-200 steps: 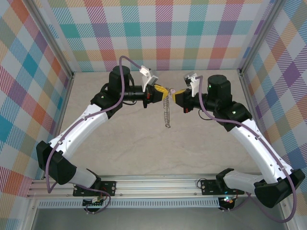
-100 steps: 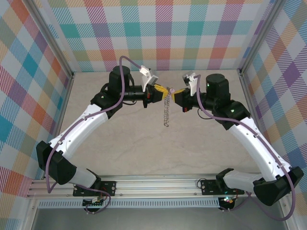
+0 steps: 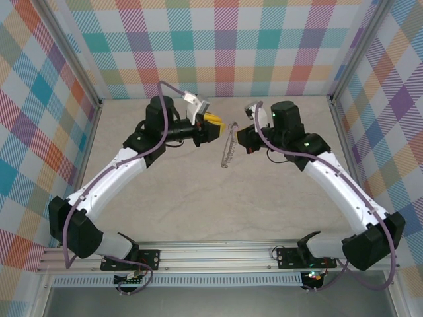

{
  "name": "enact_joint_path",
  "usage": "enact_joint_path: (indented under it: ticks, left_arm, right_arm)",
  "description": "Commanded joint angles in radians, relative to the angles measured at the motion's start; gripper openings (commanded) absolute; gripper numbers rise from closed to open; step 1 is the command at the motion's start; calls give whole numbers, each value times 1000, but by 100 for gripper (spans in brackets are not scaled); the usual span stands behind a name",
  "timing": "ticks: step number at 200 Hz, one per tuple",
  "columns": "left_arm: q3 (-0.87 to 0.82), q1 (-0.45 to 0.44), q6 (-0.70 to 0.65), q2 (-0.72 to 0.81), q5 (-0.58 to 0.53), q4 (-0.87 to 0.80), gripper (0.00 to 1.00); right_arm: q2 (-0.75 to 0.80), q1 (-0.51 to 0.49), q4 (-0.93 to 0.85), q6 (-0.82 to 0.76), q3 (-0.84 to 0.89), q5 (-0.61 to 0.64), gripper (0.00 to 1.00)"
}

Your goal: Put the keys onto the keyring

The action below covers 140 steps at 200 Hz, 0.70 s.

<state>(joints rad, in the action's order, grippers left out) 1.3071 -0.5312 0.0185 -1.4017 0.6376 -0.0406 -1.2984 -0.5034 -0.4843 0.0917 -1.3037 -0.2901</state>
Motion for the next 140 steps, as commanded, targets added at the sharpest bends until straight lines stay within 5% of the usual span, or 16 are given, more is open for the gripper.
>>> enact_joint_path:
  ticks: [1,48,140]
  left_arm:
    - [-57,27,75,63,-112,86,38]
    - [-172,89,154,154,-282,96,43]
    - [-245,197,152,250,-304,26,46]
  right_arm:
    - [-49,6,22,-11,15,9,0]
    - [-200,7,52,-7,-31,-16,0]
    - [-632,27,-35,-61,-488,-44,0]
